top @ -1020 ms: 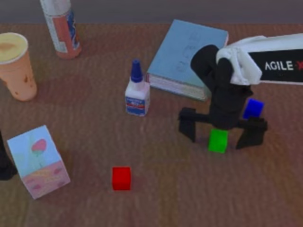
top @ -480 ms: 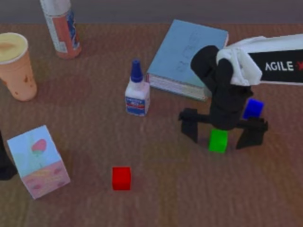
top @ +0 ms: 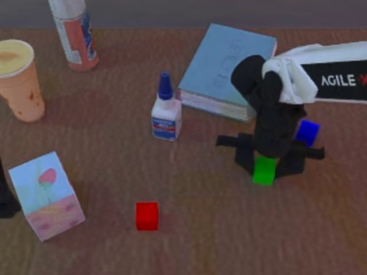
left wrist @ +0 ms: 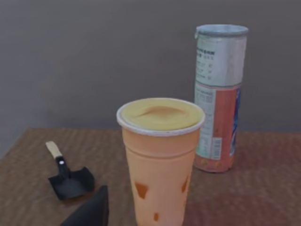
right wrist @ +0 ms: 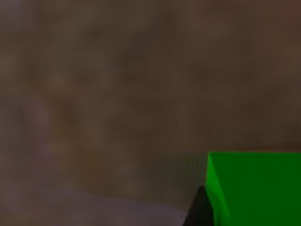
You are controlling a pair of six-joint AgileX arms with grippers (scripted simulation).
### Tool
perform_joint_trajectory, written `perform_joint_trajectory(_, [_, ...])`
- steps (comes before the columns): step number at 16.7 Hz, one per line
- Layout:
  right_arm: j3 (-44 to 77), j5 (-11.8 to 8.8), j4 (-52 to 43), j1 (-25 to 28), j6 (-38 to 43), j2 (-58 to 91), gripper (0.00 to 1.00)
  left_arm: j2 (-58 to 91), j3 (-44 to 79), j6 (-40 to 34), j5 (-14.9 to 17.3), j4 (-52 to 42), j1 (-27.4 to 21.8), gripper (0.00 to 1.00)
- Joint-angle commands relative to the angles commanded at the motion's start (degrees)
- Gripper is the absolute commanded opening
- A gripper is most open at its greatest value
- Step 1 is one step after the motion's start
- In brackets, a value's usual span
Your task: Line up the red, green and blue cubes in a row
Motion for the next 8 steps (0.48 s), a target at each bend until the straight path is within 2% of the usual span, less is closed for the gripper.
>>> perform_joint_trajectory(1, [0.0, 0.0, 0.0, 0.0, 0.0, 0.0, 0.02, 0.0, 0.0, 0.0, 0.0, 0.0, 0.0, 1.0])
perform_joint_trajectory(2, [0.0, 0.0, 0.0, 0.0, 0.0, 0.0, 0.0, 0.0, 0.0, 0.0, 0.0, 0.0, 0.0, 1.0])
perform_joint_trajectory(8, [0.0, 0.0, 0.0, 0.0, 0.0, 0.0, 0.0, 0.0, 0.0, 0.0, 0.0, 0.0, 0.0, 1.0])
